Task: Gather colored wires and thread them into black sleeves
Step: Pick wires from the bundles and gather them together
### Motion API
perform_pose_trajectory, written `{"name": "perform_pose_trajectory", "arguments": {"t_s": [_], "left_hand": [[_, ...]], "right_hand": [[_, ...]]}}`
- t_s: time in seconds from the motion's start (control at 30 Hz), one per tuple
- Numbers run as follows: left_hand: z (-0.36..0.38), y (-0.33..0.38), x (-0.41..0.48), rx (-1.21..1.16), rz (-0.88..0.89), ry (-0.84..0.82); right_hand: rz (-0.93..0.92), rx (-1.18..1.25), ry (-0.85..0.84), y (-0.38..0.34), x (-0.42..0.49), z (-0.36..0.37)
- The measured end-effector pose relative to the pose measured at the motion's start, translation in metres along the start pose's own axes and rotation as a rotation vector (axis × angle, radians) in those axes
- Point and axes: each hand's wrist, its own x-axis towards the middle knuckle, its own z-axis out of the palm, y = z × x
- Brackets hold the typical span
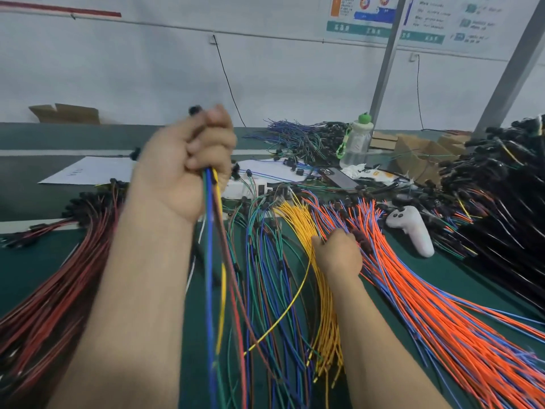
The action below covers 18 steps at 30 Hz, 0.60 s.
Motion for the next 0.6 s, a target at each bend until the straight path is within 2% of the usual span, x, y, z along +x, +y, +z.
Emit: {"name": "perform_pose_trajectory", "arguments": {"t_s": [0.07,0.1,0.33,0.43,0.6], "left_hand": [[0.003,-0.021,0.003,-0.059,-0.091,0.054],[0.0,-0.03,0.006,-0.006,-0.128,0.126],[-0.03,-0.065,0.015,-0.023,-0.234,0.283],[-0.039,-0.07,0.016,0.004,-0.24,0.343],[-0.048,-0.082,0.019,0.162,-0.151,0.527]], "right_hand": [[0.012,-0.011,-0.005,-0.002,0.002,0.003],[0.016,-0.016,-0.013,-0.004,0.003,0.004],[0.091,0.06,-0.048,-0.008,0.007,0.002],[0.106,0.196,0.026,-0.007,0.01,-0.003],[0.016,0.362,0.197,-0.013,0.013,-0.02]]}}
